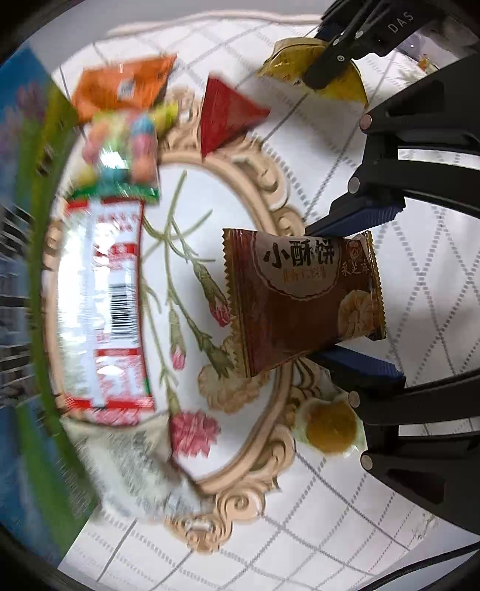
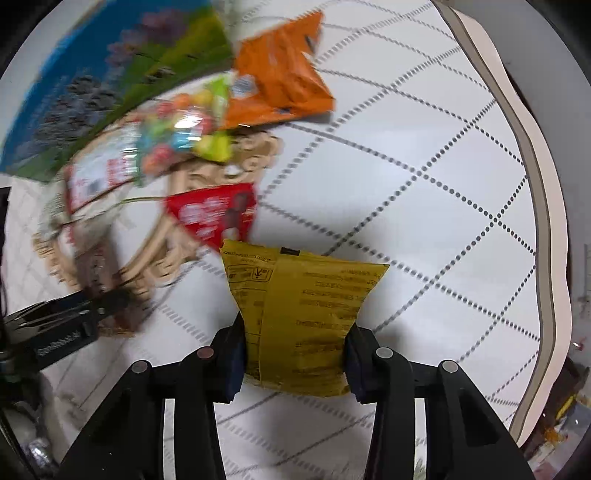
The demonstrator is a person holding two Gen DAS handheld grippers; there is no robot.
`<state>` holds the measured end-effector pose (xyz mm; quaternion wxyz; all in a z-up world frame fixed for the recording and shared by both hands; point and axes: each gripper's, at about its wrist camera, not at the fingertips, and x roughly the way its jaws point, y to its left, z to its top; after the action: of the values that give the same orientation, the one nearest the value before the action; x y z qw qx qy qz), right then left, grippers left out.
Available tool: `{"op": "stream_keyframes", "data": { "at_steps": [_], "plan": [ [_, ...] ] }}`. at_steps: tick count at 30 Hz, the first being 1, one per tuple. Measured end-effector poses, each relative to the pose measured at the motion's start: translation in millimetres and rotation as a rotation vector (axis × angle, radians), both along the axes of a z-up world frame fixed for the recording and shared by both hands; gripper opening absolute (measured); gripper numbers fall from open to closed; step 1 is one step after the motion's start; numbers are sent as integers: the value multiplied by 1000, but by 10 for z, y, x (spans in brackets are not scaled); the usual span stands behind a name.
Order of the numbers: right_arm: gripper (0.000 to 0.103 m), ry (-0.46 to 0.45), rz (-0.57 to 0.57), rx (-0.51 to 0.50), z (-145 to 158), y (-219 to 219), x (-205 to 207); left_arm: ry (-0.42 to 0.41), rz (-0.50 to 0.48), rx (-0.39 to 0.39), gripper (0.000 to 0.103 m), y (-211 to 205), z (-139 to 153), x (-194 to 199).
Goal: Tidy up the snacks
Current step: 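Carry both packets into the box and open both tools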
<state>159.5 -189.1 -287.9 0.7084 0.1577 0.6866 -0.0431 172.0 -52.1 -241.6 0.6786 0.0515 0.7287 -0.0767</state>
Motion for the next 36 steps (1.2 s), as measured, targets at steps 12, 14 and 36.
{"op": "stream_keyframes", "data": {
  "at_steps": [12, 14, 36],
  "plan": [
    [46, -283, 78, 214, 1346, 470, 812, -215, 30, -156, 55, 375, 1483, 823],
    [46, -341, 99, 199, 1520, 585, 1144, -252, 36, -116, 55, 384, 1593, 1154],
    [94, -109, 222, 43, 613, 1434, 3025, -108, 70, 115, 71, 667, 449, 2590]
  ]
}}
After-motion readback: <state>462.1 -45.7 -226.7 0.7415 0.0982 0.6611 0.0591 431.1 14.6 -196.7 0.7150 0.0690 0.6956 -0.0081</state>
